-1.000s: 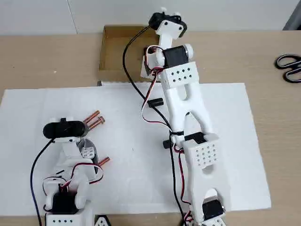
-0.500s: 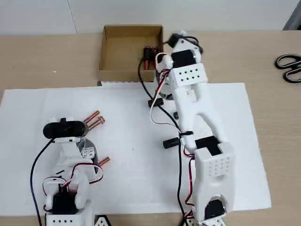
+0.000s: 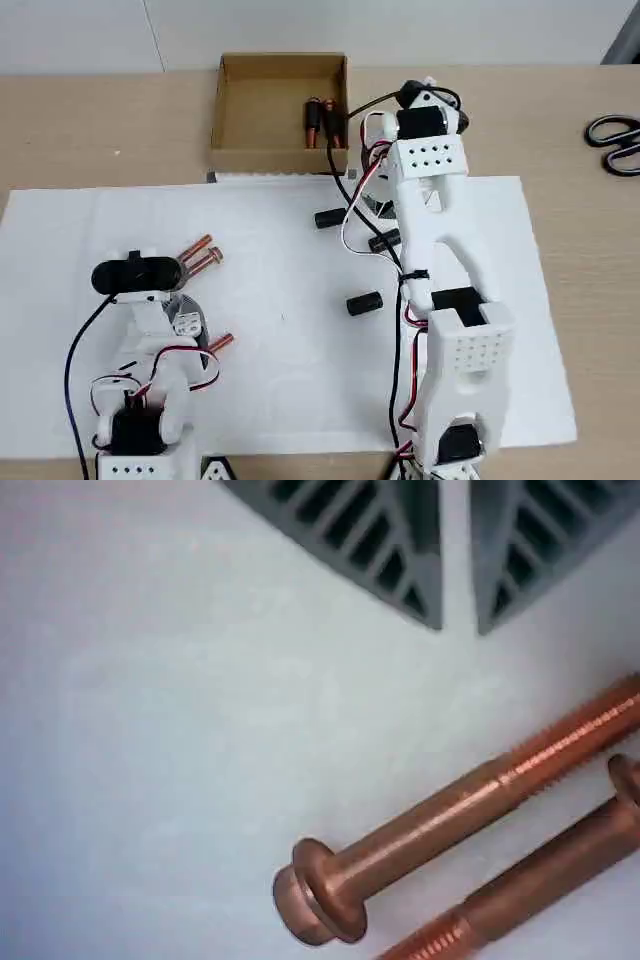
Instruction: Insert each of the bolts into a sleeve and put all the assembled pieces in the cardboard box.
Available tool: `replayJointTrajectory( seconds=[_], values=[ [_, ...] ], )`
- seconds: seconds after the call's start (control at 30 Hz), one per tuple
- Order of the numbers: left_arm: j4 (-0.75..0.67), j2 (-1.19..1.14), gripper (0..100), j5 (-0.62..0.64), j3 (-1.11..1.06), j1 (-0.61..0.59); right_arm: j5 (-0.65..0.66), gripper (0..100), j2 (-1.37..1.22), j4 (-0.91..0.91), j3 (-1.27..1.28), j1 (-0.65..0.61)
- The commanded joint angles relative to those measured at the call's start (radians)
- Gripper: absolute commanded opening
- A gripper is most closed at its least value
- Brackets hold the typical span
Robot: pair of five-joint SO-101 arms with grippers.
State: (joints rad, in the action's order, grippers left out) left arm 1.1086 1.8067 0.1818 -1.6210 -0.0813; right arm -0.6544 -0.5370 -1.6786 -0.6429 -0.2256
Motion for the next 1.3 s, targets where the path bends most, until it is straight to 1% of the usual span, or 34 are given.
replayJointTrajectory(
  seconds=[0.0,0.2,0.27,0.37,0.43,0.67,1.27],
  values=[
    [0.0,0.008,1,0.005,0.007,0.002,-0.005,0.5,0.007,-0.007,-0.005,0.005],
    [0.0,0.008,1,0.005,0.007,0.002,-0.003,0.6,0.013,-0.007,0.061,0.002],
    [0.0,0.008,1,0.005,0.007,0.002,-0.003,3.6,0.015,-0.008,0.103,0.002],
    [0.0,0.008,1,0.005,0.007,0.002,-0.003,11.3,0.016,-0.01,0.129,0.001],
    [0.0,0.008,1,0.005,0.007,0.002,-0.003,13.8,0.024,-0.01,0.129,-0.016],
    [0.0,0.008,1,0.005,0.007,0.002,-0.009,11.7,0.067,-0.004,0.132,-0.088],
    [0.005,0.008,1,0.005,0.007,0.002,-0.003,11.9,0.001,0.007,0.132,-0.039]
  ],
)
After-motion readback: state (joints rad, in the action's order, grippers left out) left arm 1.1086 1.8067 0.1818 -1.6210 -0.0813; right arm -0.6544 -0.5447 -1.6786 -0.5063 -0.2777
